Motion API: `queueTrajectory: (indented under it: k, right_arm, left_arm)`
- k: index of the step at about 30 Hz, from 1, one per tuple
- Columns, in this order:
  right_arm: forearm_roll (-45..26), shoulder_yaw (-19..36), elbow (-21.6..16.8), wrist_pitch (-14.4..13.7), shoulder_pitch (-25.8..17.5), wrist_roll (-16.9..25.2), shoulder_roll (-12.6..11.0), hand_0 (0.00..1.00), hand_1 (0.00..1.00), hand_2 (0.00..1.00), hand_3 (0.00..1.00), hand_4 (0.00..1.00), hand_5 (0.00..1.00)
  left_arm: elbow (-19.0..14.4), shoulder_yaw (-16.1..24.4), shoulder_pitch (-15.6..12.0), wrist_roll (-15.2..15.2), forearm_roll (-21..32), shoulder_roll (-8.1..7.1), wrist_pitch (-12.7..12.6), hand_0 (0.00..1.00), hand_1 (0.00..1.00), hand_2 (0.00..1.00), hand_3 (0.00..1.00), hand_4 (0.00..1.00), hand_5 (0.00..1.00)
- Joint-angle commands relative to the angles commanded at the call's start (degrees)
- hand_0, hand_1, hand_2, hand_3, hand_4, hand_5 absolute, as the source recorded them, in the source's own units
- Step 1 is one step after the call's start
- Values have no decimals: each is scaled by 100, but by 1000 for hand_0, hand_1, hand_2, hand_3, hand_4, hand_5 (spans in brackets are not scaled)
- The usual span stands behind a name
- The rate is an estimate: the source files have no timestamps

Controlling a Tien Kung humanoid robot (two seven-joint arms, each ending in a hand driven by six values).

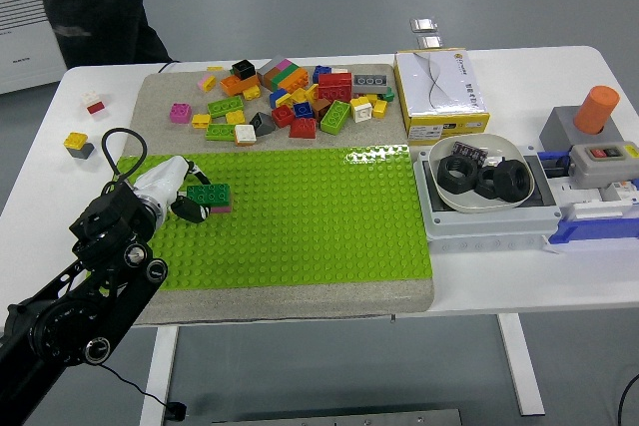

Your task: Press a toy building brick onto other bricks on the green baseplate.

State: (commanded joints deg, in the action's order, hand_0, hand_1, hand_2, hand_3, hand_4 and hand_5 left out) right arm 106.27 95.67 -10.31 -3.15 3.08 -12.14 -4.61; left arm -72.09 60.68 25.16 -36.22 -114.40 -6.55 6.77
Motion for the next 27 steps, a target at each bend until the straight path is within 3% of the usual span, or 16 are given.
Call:
queueTrajectory:
  k: [27]
  right_arm:
    - [-48,-55,0,-5,5,2,-6,714,733,792,803,840,998]
  left_arm:
    - [35,1,12,46,26,-3,2,973,941,913,611,466,2]
